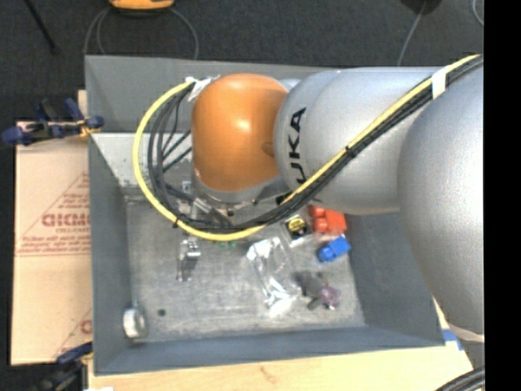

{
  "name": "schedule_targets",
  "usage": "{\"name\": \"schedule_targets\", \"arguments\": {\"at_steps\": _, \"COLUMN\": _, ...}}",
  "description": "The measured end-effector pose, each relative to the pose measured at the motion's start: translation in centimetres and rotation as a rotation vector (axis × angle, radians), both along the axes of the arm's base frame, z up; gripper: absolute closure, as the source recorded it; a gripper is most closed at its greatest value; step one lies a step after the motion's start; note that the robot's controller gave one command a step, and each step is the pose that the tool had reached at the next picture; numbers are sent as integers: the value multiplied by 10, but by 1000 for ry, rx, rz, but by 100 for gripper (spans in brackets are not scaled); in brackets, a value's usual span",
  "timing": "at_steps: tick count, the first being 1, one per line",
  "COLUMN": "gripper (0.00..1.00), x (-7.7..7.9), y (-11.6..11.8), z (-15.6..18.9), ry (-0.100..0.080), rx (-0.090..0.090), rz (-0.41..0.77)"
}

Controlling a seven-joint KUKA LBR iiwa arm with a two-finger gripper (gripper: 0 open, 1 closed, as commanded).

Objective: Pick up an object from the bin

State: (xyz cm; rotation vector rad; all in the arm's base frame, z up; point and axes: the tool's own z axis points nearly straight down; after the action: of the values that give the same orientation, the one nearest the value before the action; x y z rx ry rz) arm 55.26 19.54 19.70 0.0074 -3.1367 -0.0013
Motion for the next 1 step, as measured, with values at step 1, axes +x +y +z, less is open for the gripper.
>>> {"name": "schedule_targets", "arguments": {"at_steps": 1, "gripper": 0, "x": 59, "y": -60, "z": 2, "ry": -12, "rx": -2, "rz": -54}}
